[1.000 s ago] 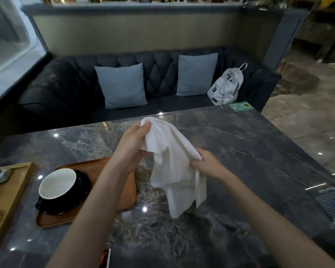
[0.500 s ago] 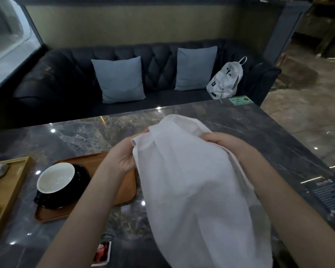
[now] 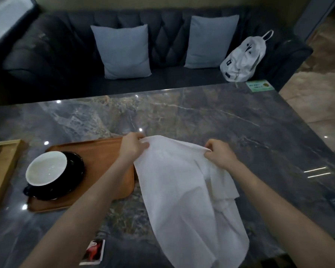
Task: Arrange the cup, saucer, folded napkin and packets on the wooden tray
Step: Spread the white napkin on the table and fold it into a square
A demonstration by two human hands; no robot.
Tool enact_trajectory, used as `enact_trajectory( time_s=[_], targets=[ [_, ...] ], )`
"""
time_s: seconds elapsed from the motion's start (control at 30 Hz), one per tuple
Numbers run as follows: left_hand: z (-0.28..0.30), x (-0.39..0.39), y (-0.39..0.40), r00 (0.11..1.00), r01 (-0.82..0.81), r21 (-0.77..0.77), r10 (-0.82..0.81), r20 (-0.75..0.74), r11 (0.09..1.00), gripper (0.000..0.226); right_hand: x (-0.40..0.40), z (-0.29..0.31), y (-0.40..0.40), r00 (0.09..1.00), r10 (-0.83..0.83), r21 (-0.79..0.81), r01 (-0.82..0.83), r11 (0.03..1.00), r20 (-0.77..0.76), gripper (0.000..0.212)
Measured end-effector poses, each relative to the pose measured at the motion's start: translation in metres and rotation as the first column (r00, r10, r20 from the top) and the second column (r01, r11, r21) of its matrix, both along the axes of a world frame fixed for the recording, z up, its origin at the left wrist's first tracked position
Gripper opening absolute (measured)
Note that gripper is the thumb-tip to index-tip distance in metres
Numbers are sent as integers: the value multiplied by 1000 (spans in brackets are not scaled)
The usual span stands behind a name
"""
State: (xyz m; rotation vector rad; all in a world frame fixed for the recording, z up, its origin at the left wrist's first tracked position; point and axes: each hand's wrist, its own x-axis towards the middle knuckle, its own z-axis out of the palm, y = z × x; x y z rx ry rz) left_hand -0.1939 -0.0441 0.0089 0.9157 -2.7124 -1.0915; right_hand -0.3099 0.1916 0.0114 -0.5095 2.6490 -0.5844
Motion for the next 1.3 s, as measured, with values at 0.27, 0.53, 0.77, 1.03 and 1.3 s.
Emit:
enact_trajectory(
  time_s=[0.27, 0.53, 0.77, 1.03, 1.3],
  targets=[
    [-17, -42, 30, 997, -84, -362, 77, -31, 928, 37, -28, -24, -8, 998, -47, -109, 52, 993, 48, 18],
    [-86, 6, 139, 996, 93, -10, -93, -14, 996, 56, -43, -45, -15, 996, -91, -174, 89, 981, -5, 19],
    [-117, 1, 119, 960, 174, -166, -129, 249, 971, 60, -55, -52, -16, 972, -130, -30, 126, 992, -195, 25],
    [-124, 3, 97, 943, 247, -282, -163, 290, 927, 58, -103, -48, -25, 974, -103, -275, 157, 949, 202, 41],
    [-123, 0, 103, 935, 222, -271, -127, 330, 937, 56, -100, -61, 0, 965, -185, -337, 240, 910, 188, 31]
  ],
)
